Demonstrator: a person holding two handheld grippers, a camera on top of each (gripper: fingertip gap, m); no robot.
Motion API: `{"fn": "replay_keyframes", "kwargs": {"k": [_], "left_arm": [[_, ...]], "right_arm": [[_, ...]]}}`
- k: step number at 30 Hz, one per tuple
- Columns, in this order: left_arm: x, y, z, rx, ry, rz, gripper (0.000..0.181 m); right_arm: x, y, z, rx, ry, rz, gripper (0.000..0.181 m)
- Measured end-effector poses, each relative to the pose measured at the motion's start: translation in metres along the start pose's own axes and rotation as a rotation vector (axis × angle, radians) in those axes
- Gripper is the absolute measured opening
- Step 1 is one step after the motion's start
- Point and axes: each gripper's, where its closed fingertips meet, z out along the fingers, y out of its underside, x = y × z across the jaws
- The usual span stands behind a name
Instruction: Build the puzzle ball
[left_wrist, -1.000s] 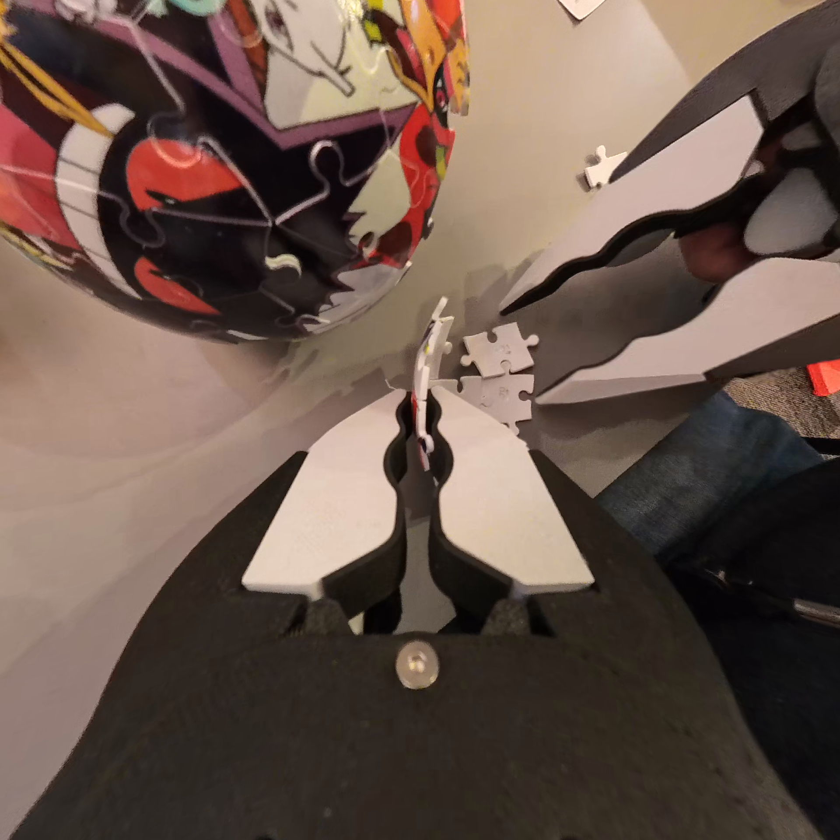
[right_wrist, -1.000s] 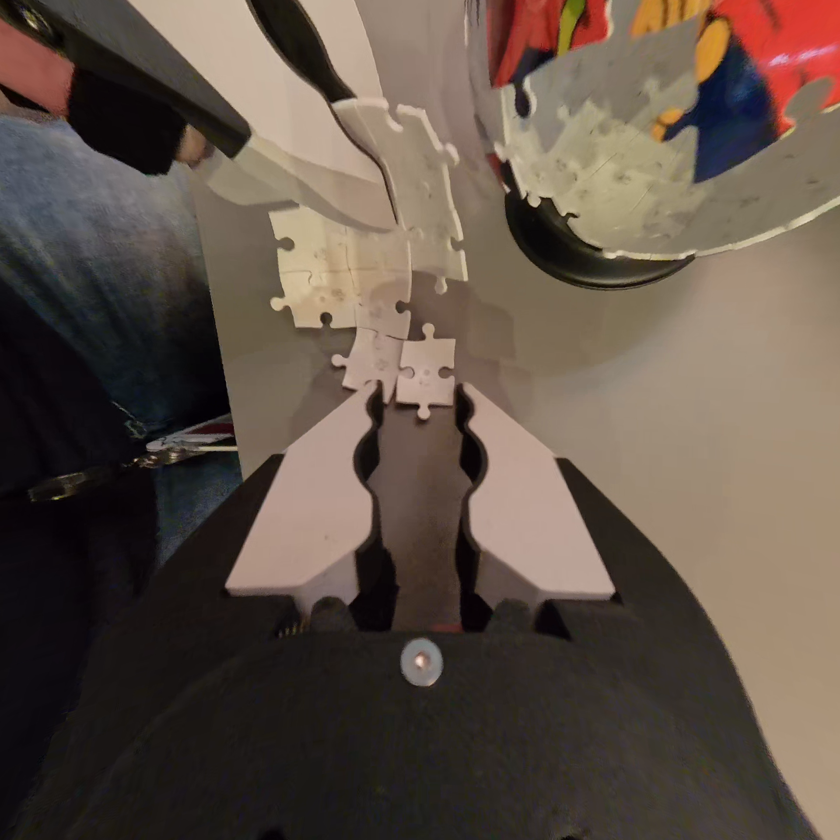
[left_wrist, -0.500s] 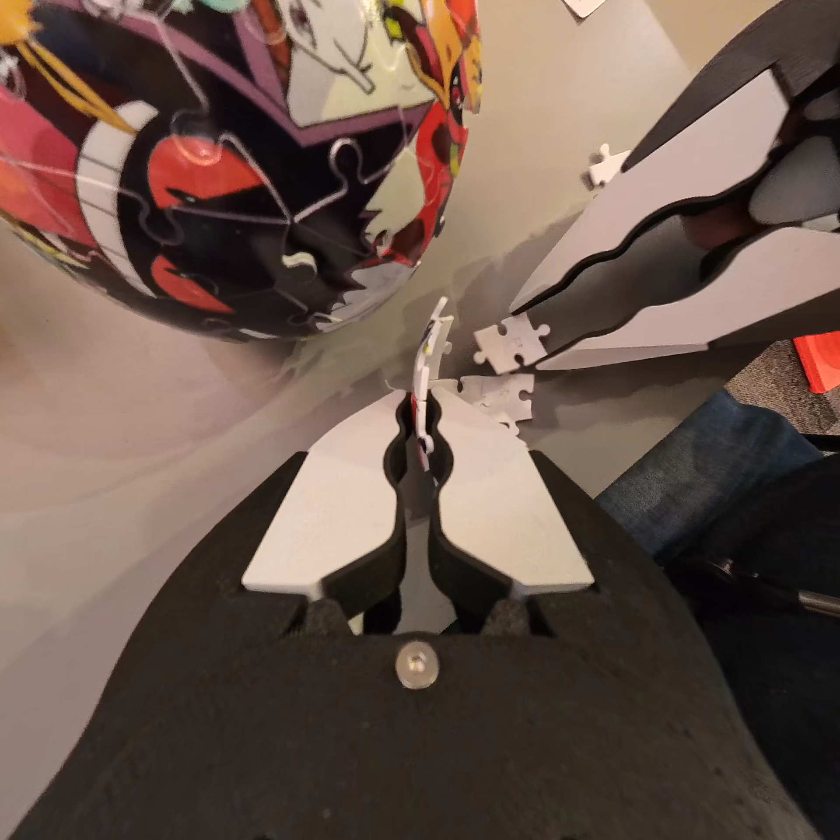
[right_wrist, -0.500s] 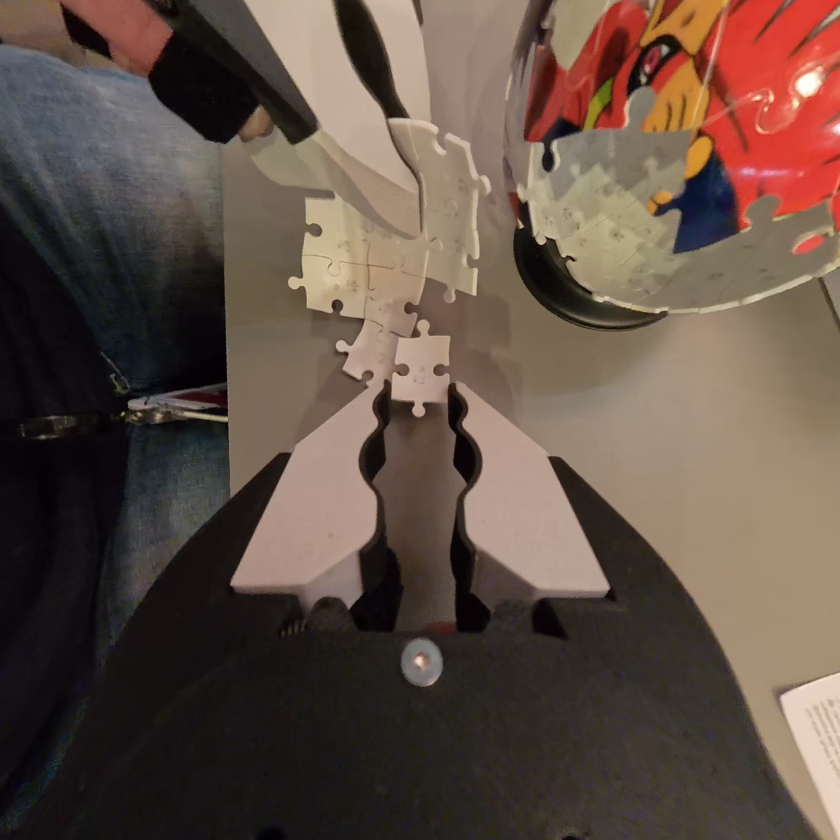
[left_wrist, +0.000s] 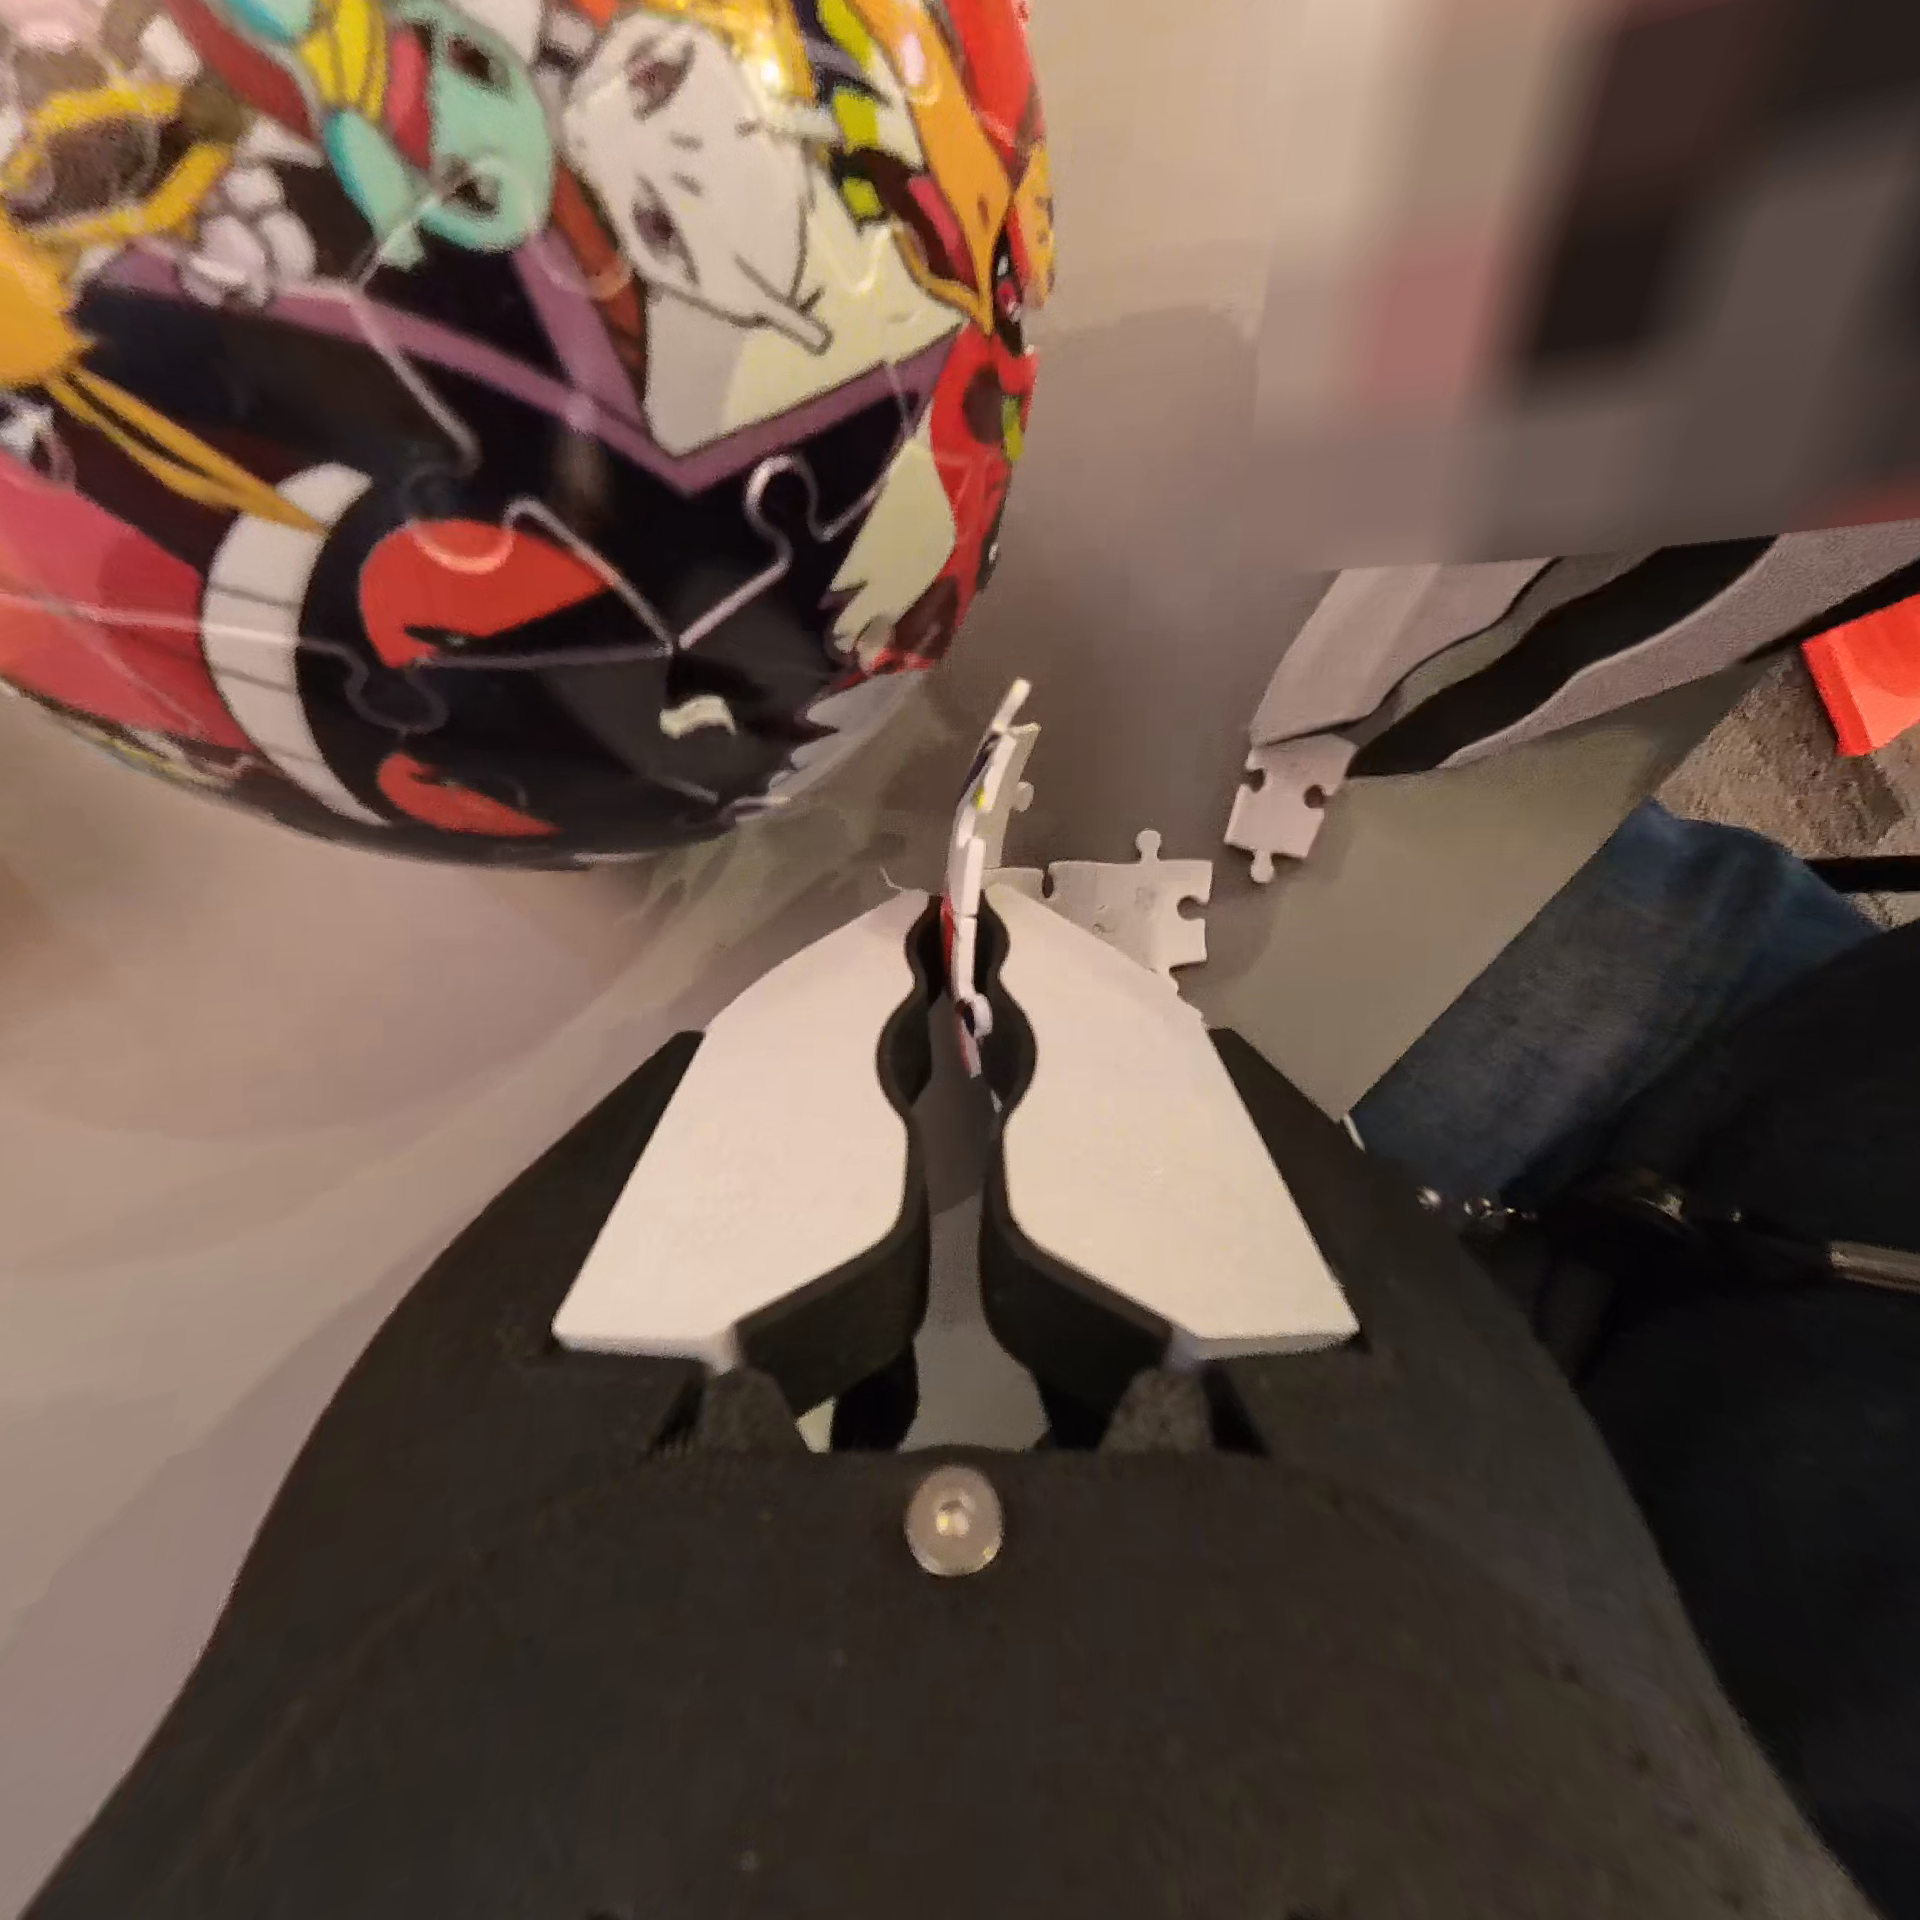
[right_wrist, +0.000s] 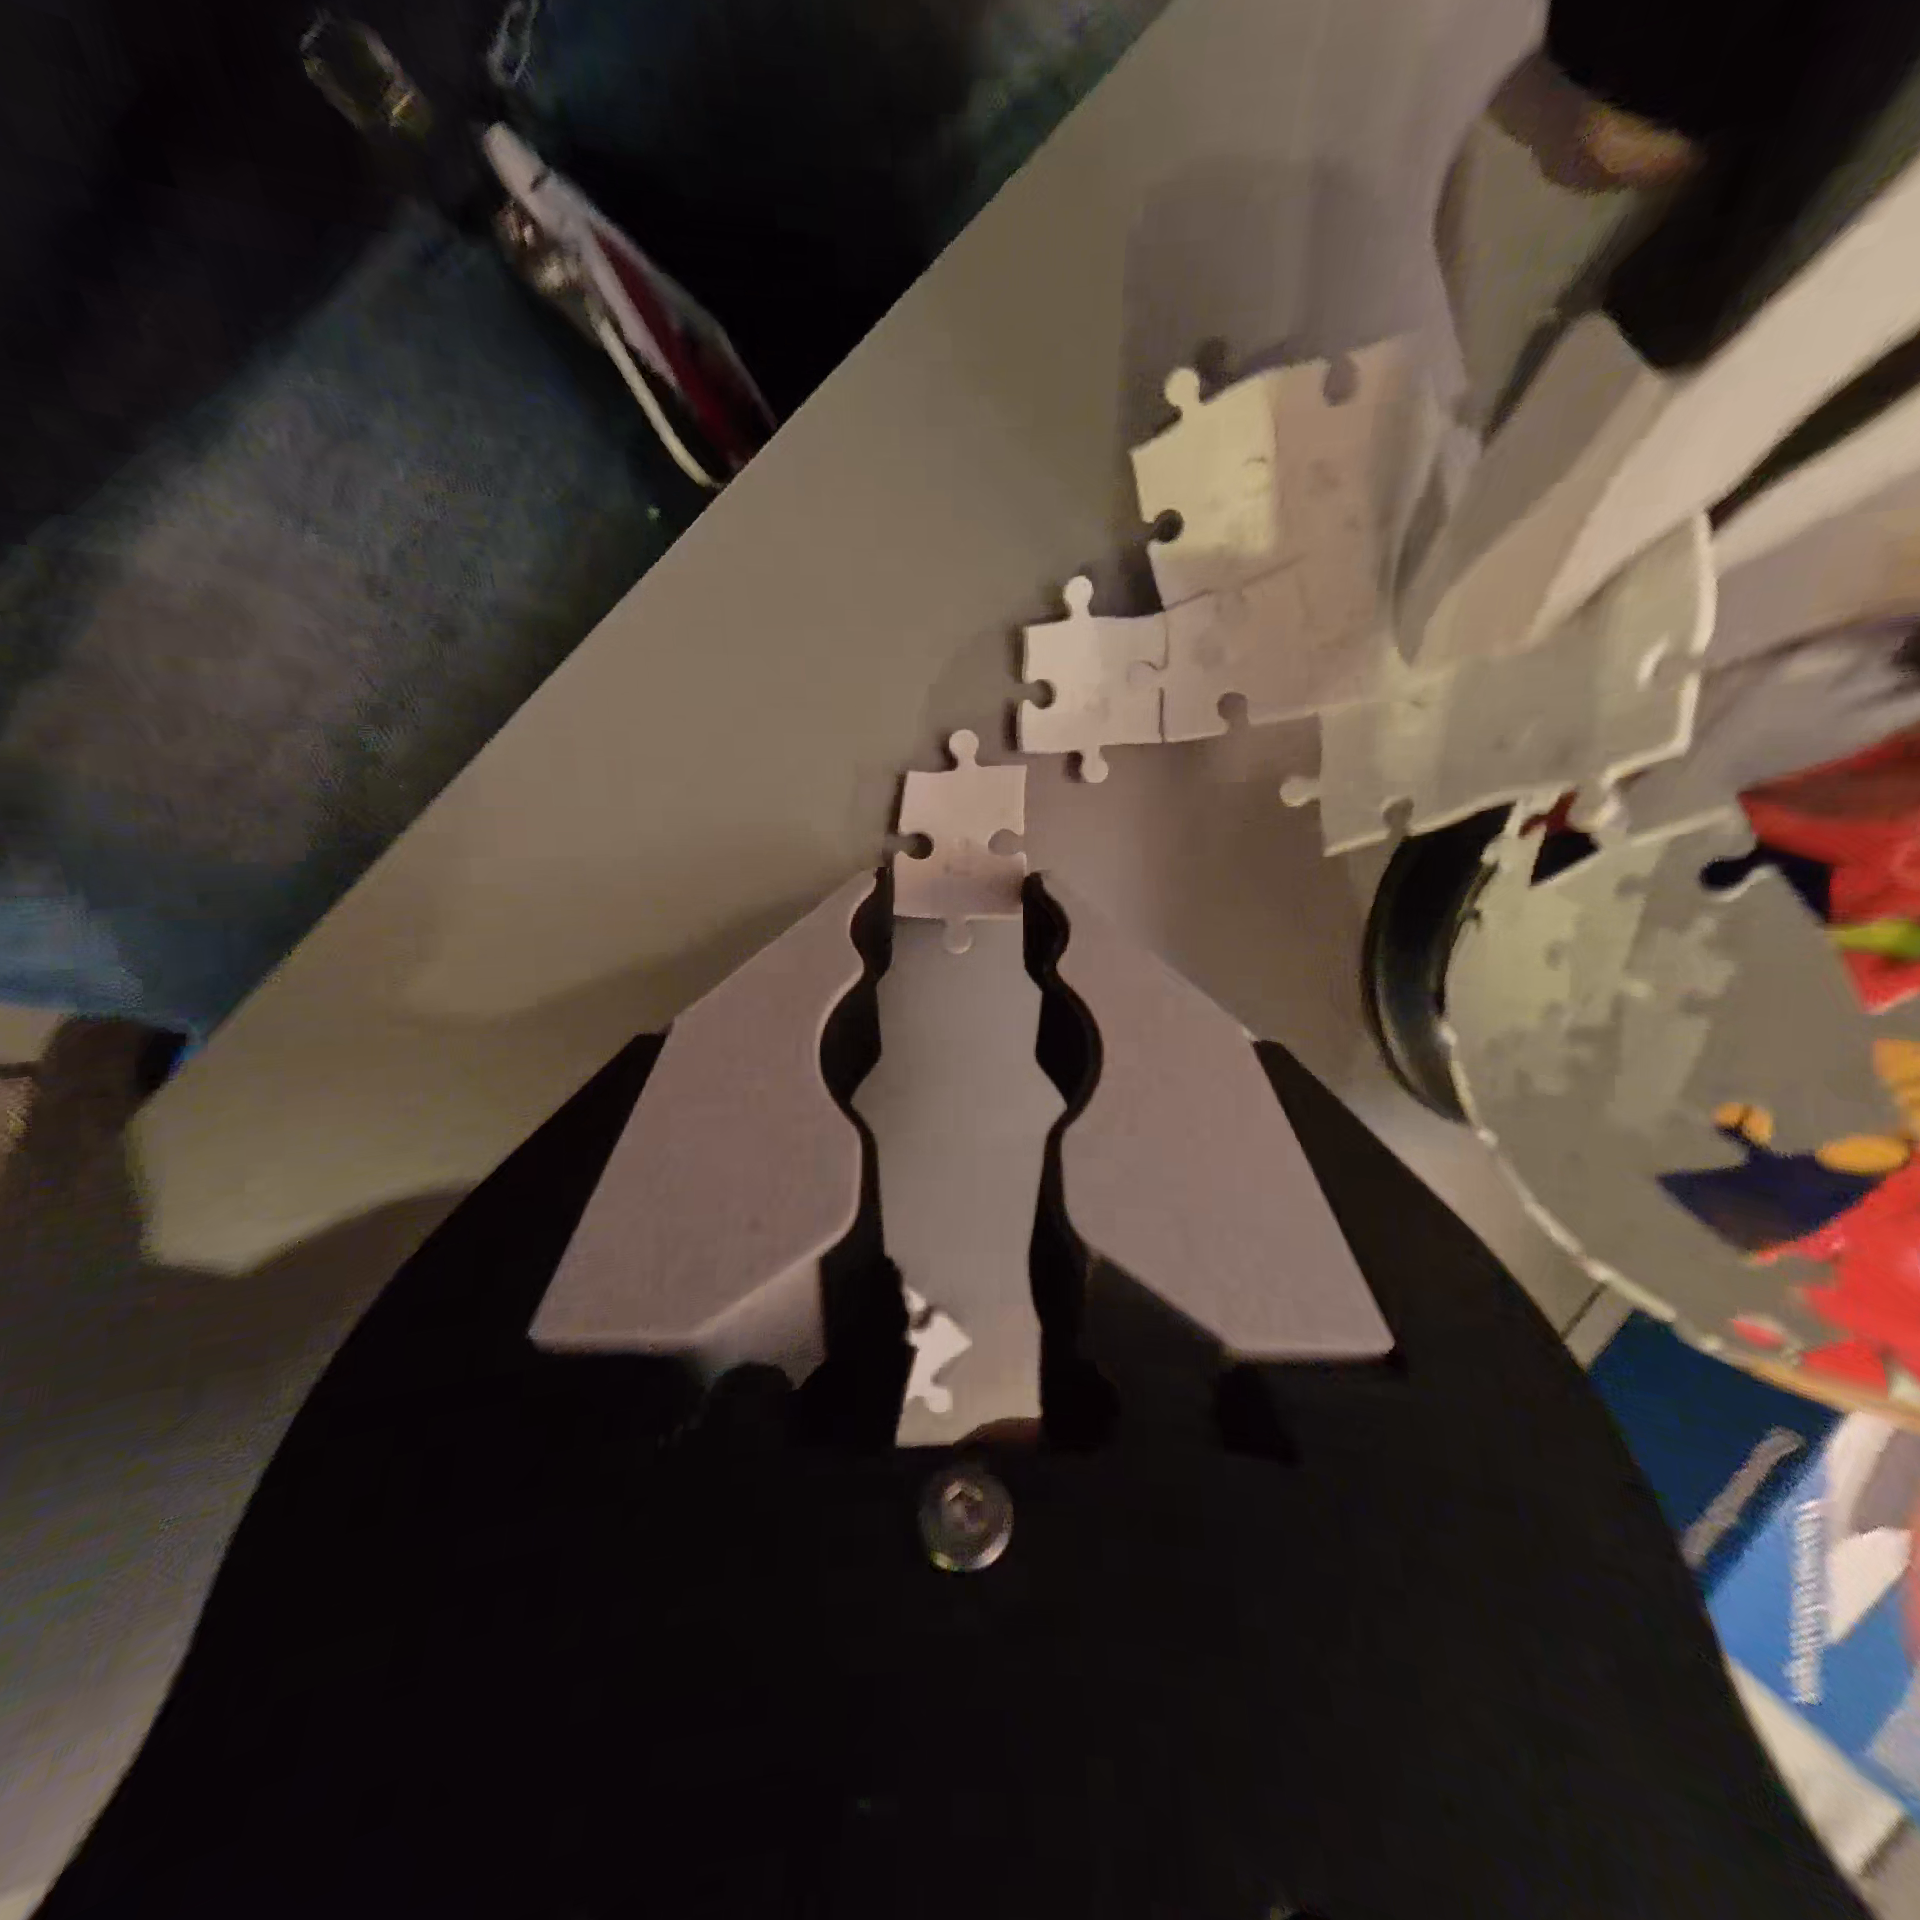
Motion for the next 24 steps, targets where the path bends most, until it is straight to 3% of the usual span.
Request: {"fn": "replay_keyframes", "kwargs": {"k": [6,10,15,24], "left_arm": [[0.006,-0.002,0.005,-0.033,0.040,0.057,0.004],[0.006,-0.004,0.006,-0.030,0.048,0.056,0.004],[0.005,-0.003,0.007,-0.024,0.059,0.052,0.004],[0.010,-0.006,0.011,-0.022,0.068,0.065,0.004]], "right_arm": [[0.008,0.003,0.002,-0.060,-0.027,-0.144,0.025],[0.023,0.008,-0.010,-0.068,0.064,0.082,0.033],[-0.002,0.010,-0.008,-0.025,0.043,0.431,0.029],[0.007,0.007,0.005,0.071,0.150,0.555,0.022]]}}
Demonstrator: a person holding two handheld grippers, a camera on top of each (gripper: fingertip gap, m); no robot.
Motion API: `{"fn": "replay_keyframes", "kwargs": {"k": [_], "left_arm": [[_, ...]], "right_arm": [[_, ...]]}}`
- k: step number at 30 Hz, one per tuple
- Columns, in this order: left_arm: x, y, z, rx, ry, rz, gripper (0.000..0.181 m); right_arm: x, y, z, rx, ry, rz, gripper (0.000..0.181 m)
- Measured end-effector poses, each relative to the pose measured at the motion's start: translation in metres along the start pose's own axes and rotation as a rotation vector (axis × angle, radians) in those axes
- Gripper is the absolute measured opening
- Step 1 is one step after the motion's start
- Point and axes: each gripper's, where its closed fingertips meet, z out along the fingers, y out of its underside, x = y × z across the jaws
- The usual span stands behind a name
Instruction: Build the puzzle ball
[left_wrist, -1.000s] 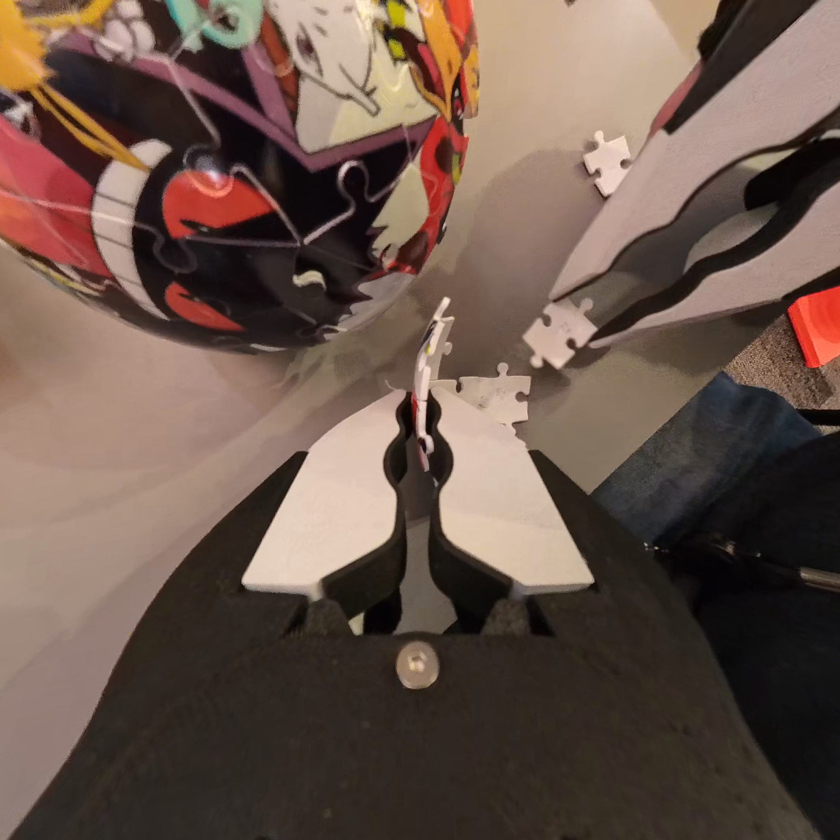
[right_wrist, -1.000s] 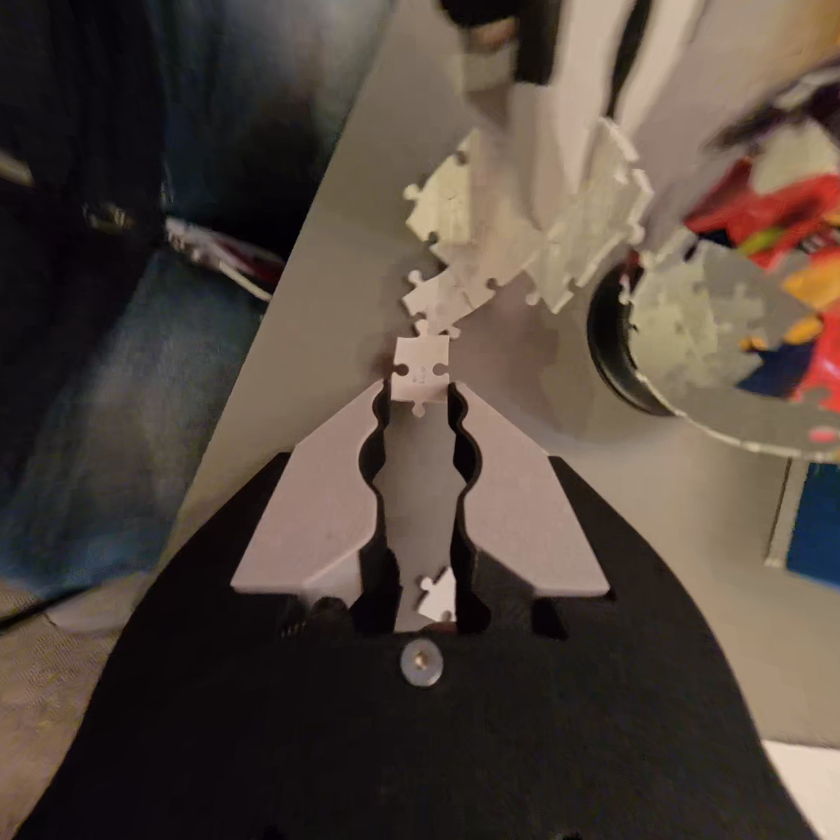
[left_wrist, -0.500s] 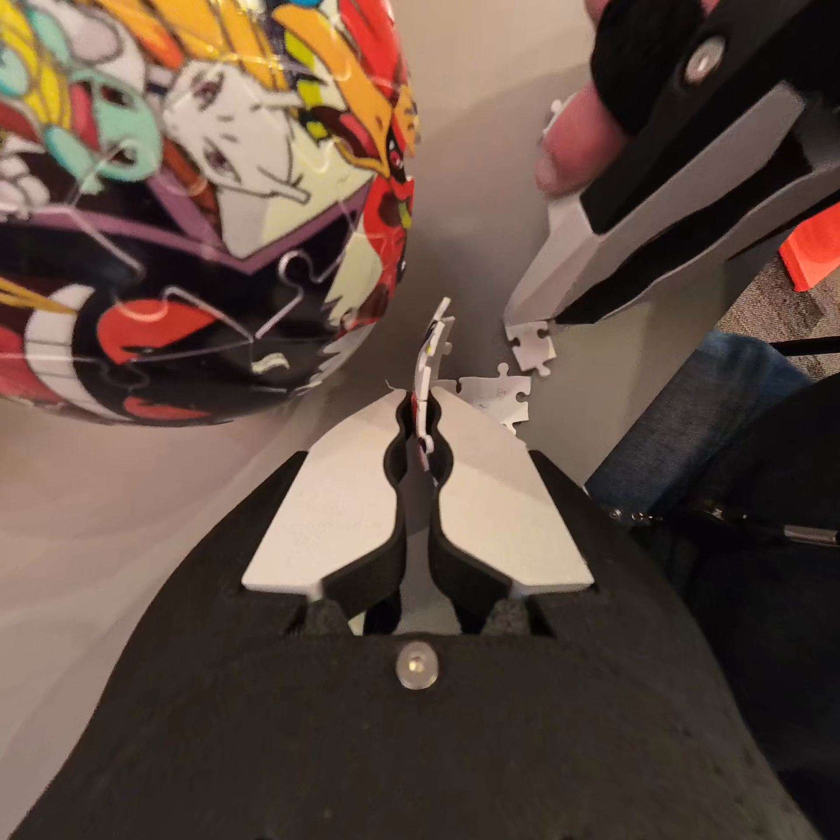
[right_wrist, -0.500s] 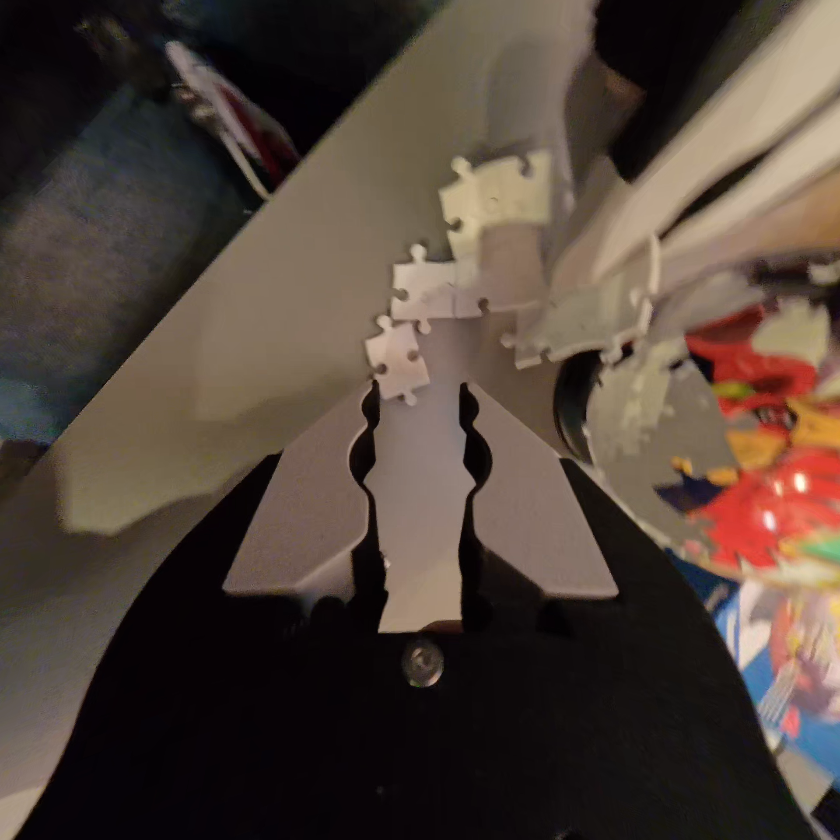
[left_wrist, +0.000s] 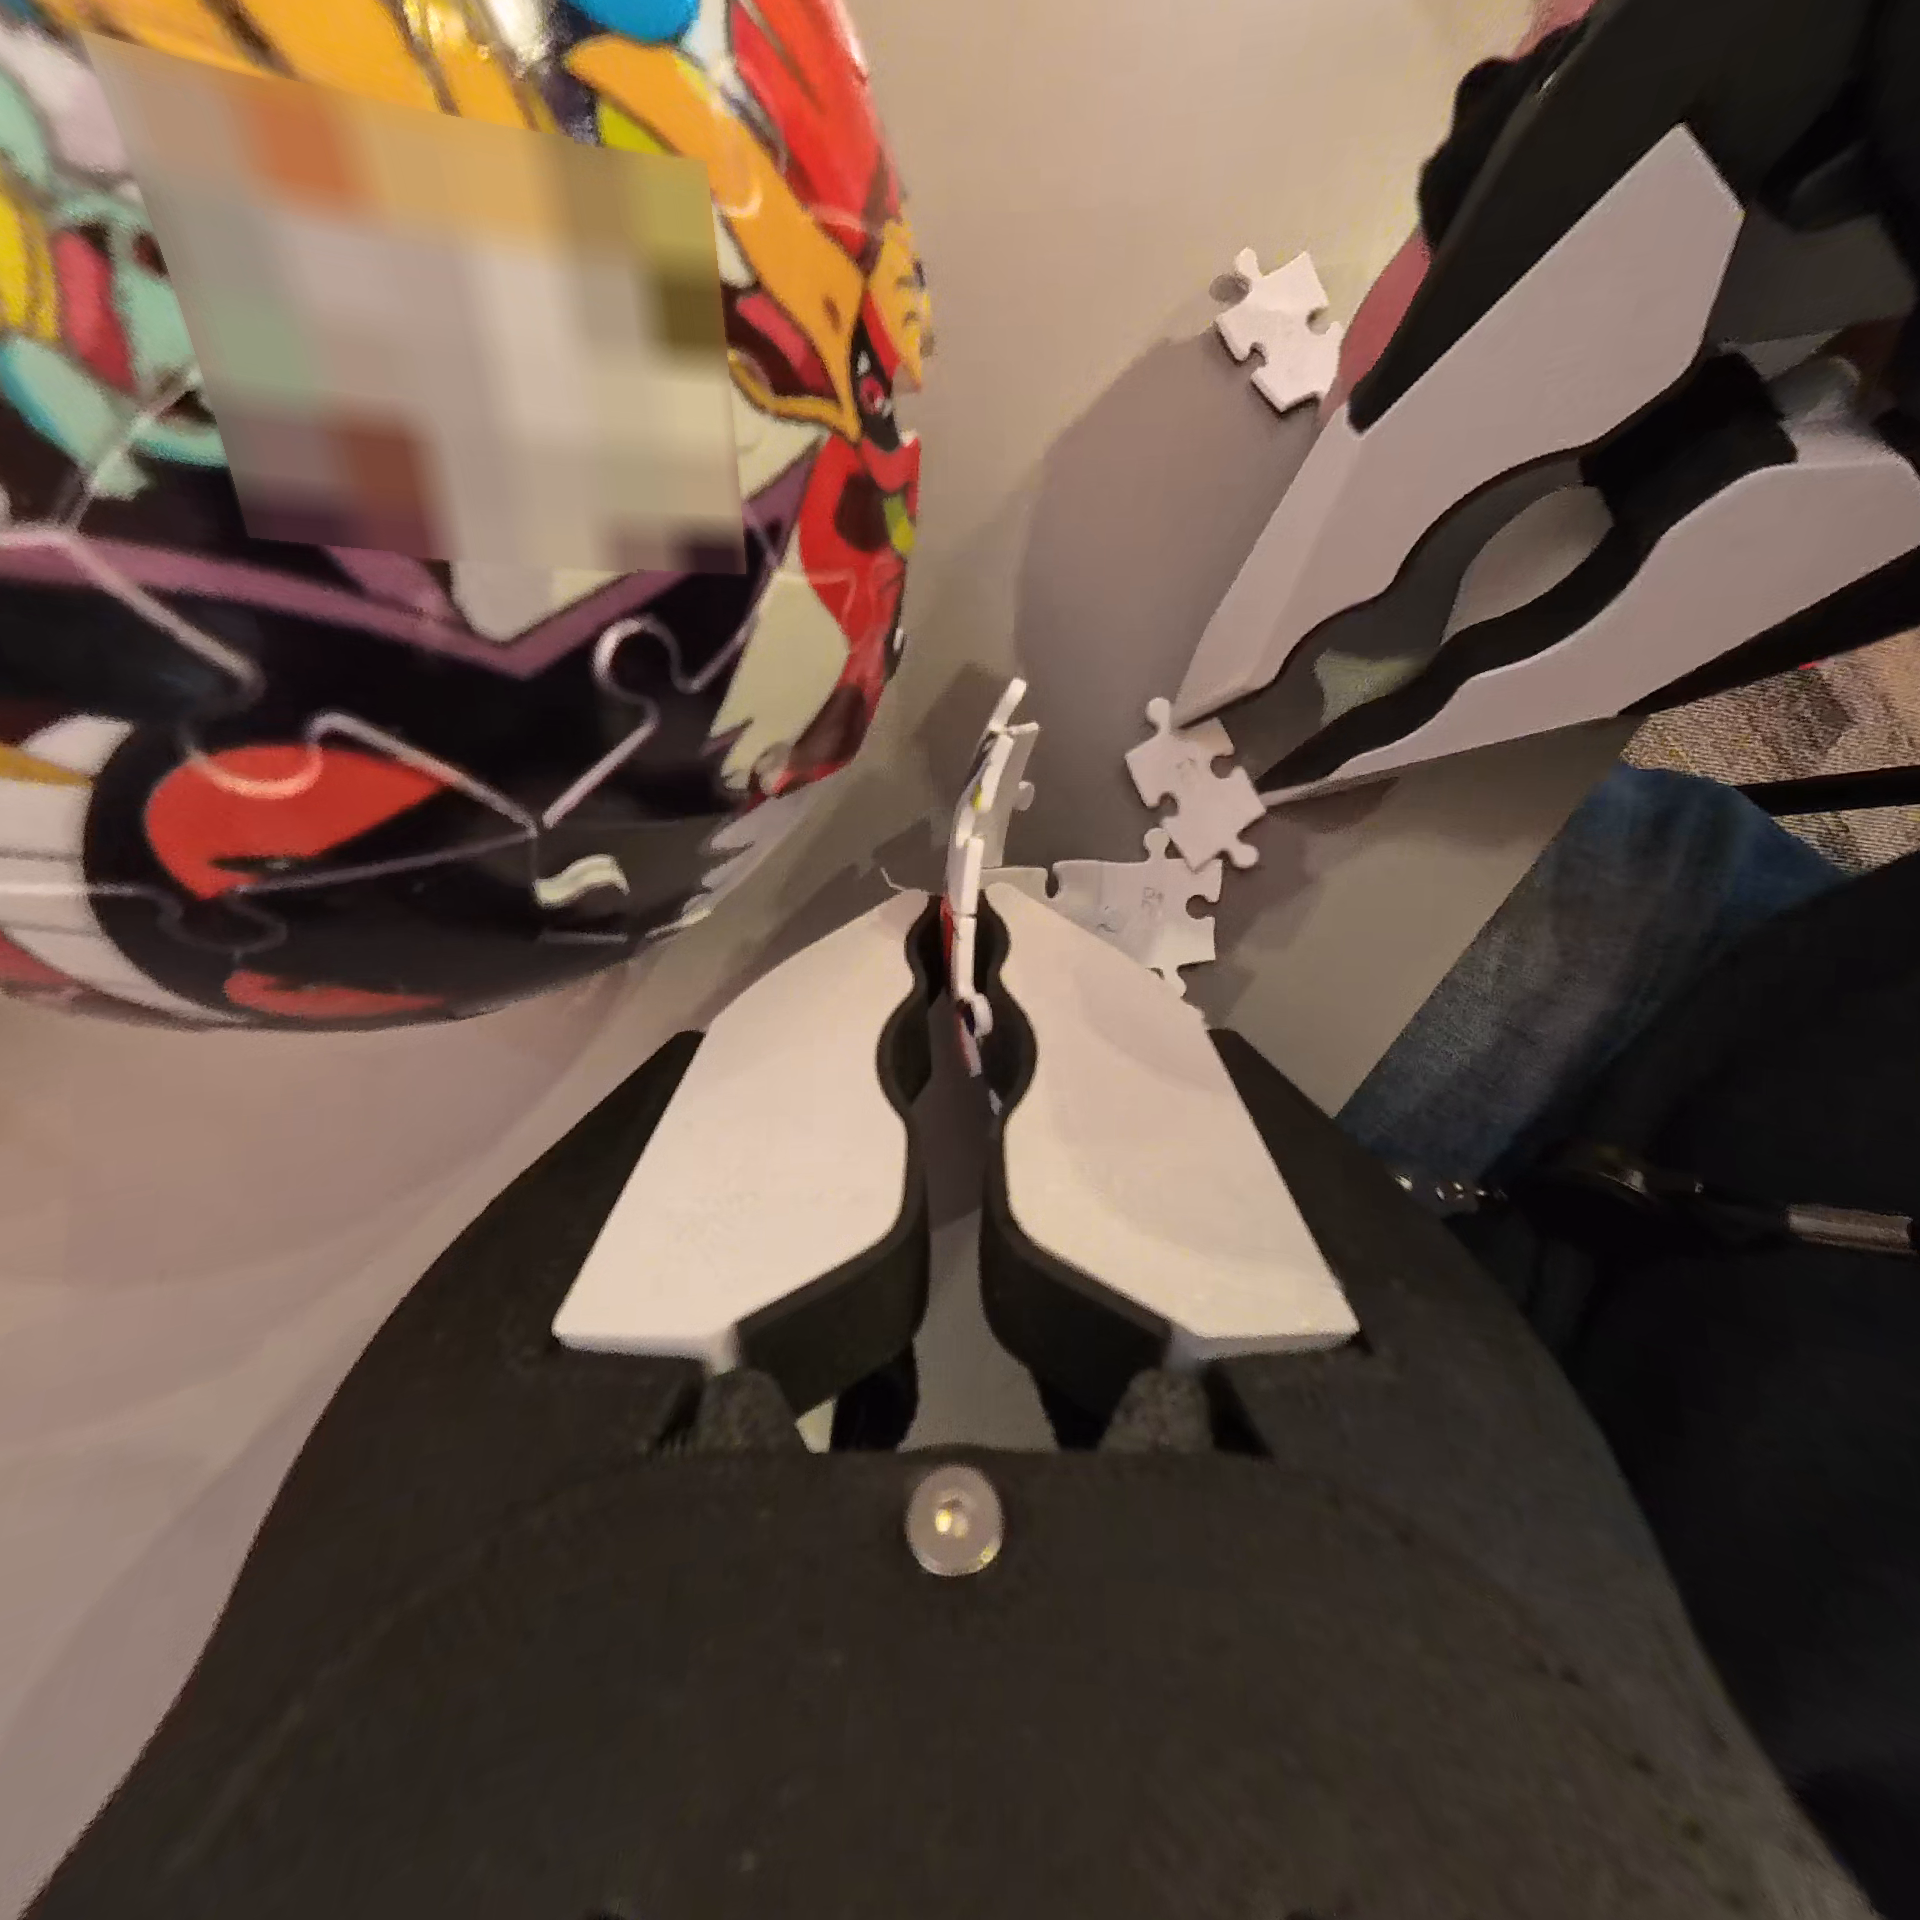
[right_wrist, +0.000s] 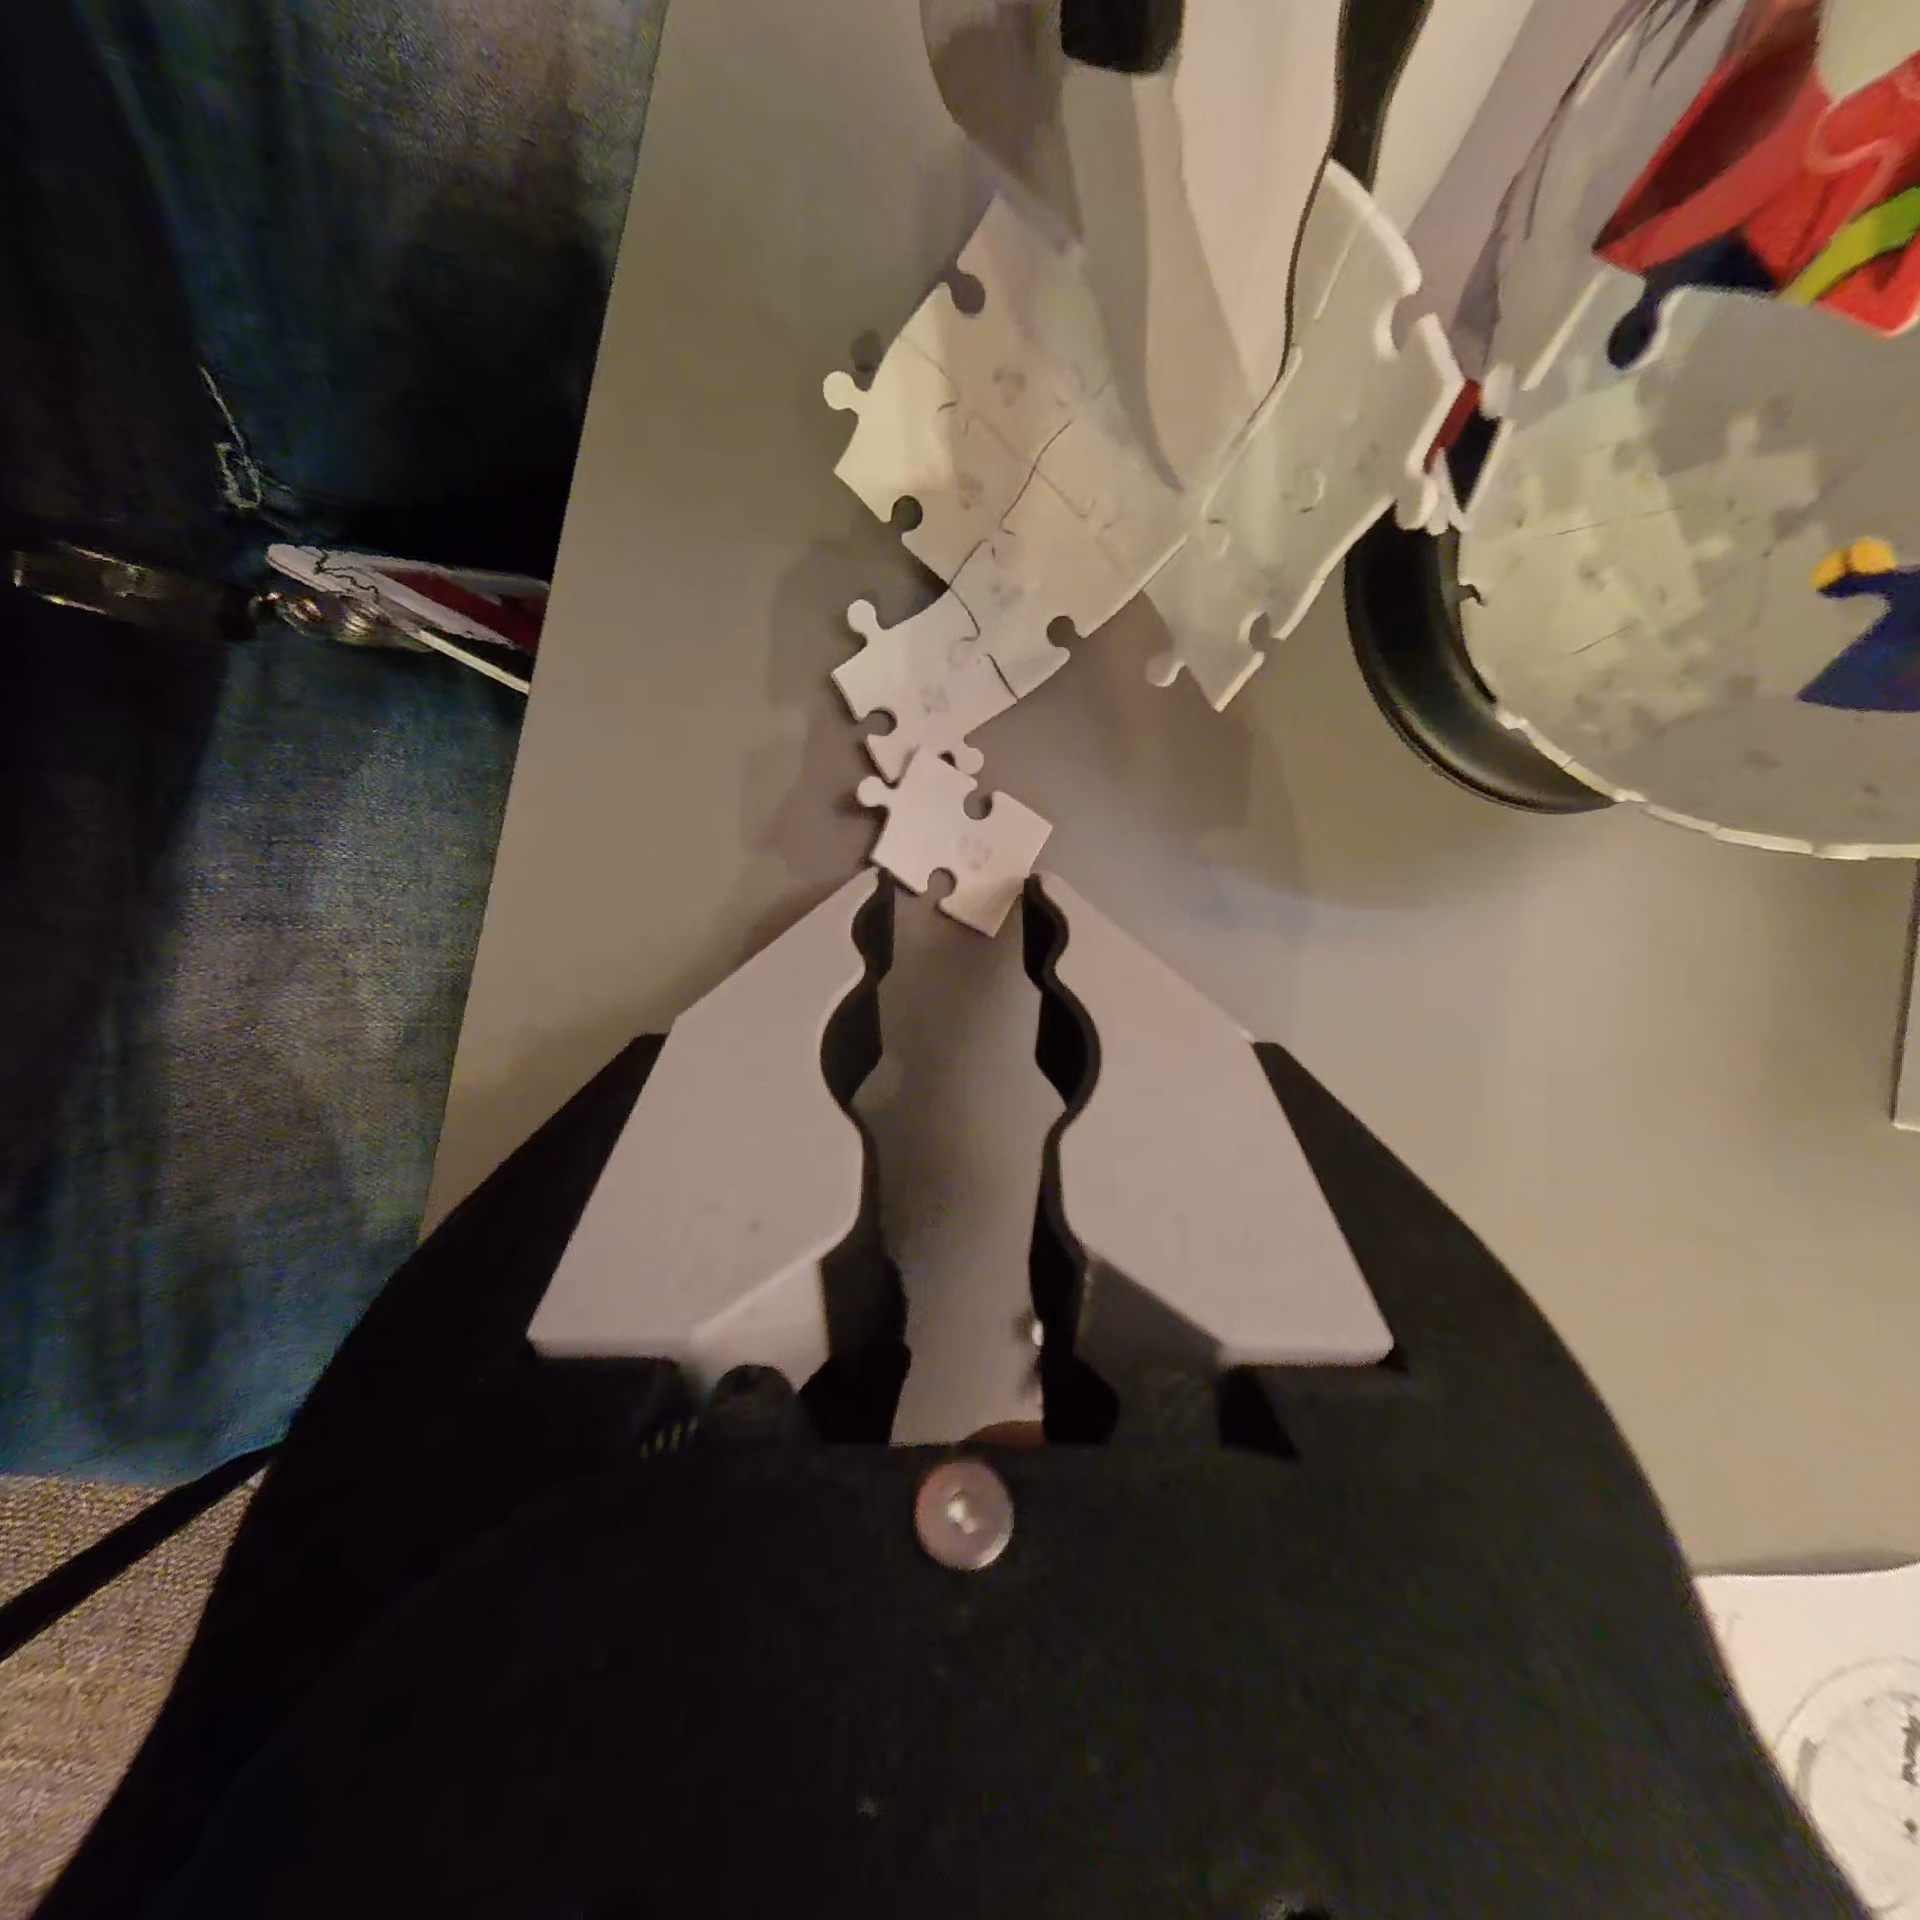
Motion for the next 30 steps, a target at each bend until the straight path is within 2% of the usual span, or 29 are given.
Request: {"fn": "replay_keyframes", "kwargs": {"k": [6,15,24,30], "left_arm": [[0.000,-0.002,-0.001,0.000,-0.009,0.015,0.004],[-0.001,-0.004,0.001,0.004,-0.002,0.015,0.004],[0.001,-0.006,0.003,0.007,0.003,0.026,0.004],[0.001,-0.006,0.003,0.006,-0.001,0.027,0.004]], "right_arm": [[0.004,0.003,-0.002,0.022,-0.028,-0.082,0.019],[0.010,0.002,-0.001,0.022,-0.030,-0.087,0.013],[0.010,-0.002,-0.001,0.016,-0.052,-0.125,0.015],[0.002,-0.020,-0.002,0.081,-0.089,-0.018,0.017]]}}
